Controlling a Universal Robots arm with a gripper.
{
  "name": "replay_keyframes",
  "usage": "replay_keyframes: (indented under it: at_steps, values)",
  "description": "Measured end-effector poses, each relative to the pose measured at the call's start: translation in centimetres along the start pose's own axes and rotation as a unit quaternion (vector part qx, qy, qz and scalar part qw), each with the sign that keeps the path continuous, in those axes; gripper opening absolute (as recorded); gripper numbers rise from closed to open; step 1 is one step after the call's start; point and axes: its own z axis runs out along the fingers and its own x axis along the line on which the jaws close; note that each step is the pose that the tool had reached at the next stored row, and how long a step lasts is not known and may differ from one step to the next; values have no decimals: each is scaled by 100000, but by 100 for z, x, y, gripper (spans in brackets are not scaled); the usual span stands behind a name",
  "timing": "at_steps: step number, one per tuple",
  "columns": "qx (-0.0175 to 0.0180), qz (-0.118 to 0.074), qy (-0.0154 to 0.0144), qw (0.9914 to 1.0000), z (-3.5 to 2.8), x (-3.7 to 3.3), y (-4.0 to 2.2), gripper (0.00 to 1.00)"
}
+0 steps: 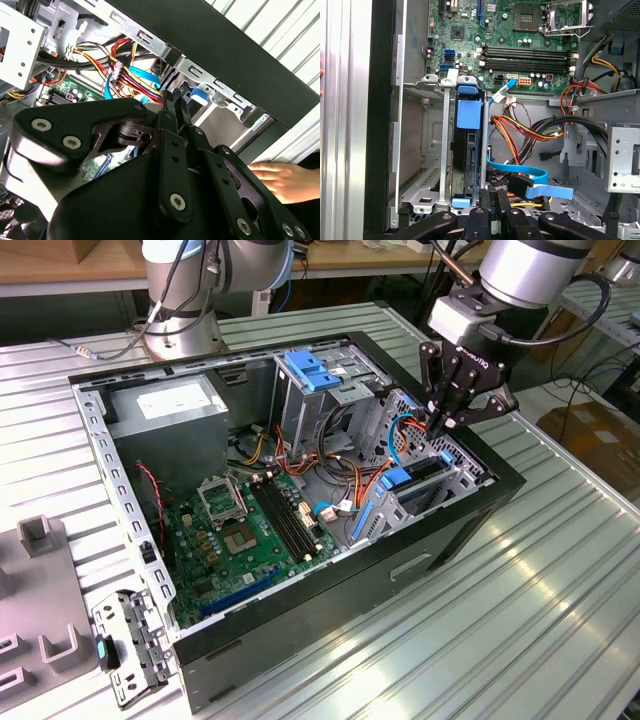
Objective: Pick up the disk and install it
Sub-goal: 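Insert the first disk wire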
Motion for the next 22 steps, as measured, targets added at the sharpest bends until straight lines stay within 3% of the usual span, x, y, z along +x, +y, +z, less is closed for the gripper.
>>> replay_keyframes:
  at_steps: [10,11,12,13,14,16,19,22]
  values:
    - [24,2,-1,100000,0,0,0,17]
    - [37,5,-253,100000,0,1,0,17]
    - [61,15,-809,99997,3,17,1,17]
    - [90,33,-1576,99988,11,69,4,17]
    - [101,34,-1834,99983,16,100,5,17]
    - [108,33,-2010,99980,26,147,21,17]
    - [187,32,-2082,99978,41,147,78,17]
    - [447,350,-2082,99977,97,148,104,17]
